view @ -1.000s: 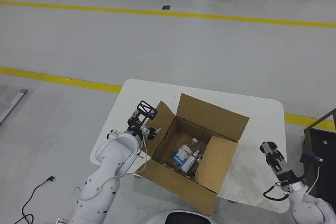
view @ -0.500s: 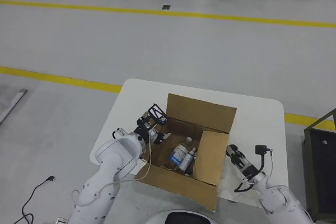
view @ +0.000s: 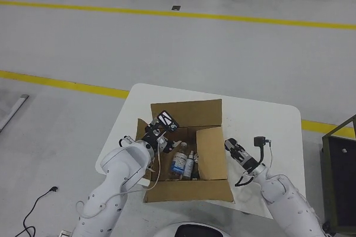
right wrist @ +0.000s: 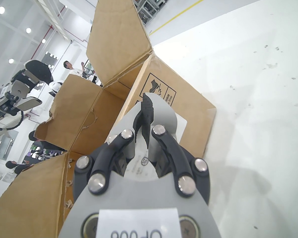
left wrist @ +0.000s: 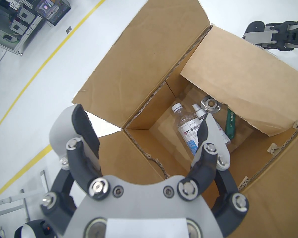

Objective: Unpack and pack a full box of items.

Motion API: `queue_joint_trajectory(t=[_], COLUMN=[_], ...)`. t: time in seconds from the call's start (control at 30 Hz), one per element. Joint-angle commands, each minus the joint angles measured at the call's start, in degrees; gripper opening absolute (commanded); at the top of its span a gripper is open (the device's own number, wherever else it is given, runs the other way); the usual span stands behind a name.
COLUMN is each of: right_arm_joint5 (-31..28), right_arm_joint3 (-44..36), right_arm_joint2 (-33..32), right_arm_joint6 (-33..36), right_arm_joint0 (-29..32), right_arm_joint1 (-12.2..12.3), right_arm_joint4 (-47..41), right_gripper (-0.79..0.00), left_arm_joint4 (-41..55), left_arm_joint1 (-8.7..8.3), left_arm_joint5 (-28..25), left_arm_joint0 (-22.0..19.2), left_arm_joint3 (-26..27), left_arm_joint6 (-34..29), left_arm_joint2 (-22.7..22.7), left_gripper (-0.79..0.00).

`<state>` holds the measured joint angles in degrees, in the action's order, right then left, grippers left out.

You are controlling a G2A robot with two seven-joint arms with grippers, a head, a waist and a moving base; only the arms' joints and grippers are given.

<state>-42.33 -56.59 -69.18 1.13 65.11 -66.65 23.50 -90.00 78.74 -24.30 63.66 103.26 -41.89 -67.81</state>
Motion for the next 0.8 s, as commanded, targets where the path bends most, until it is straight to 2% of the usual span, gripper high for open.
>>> queue_joint_trajectory(t=[0.0,0.1,0.3,0.57,0.7,0.77], right_arm_joint5=[-1.1,-1.7,0.7,3.3,3.8,3.7], right_arm_joint3=[-0.2,-2.1,-10.1,-19.5,-20.2,-19.5], right_arm_joint2=[-1.3,-3.4,-8.0,-11.4,-11.4,-11.4], right_arm_joint6=[-1.0,-2.1,-3.2,-3.3,-3.3,-3.1], right_arm_joint0=[0.8,2.9,8.2,13.3,14.3,14.0], right_arm_joint1=[0.3,0.9,2.1,3.0,2.9,2.9], right_arm_joint4=[0.5,1.7,5.7,11.5,12.0,11.8], right_gripper=[-0.785,-0.785,-0.785,-0.785,-0.785,-0.785], left_arm_joint4=[6.7,14.4,41.7,41.7,41.7,45.8], left_arm_joint1=[0.19,0.48,1.92,1.92,1.92,2.04], left_arm_joint5=[-2.8,-6.8,-8.2,-8.2,-8.2,-7.8], left_arm_joint0=[0.4,-2.4,-10.7,-10.7,-10.7,-9.4], left_arm_joint3=[-2.3,-7.2,-21.8,-21.8,-21.8,-22.7], left_arm_joint6=[1.7,-1.2,-12.6,-12.6,-12.6,-9.8], left_arm_joint2=[0.8,1.9,4.4,4.4,4.4,4.2], left_gripper=[0.0,0.0,0.0,0.0,0.0,0.0])
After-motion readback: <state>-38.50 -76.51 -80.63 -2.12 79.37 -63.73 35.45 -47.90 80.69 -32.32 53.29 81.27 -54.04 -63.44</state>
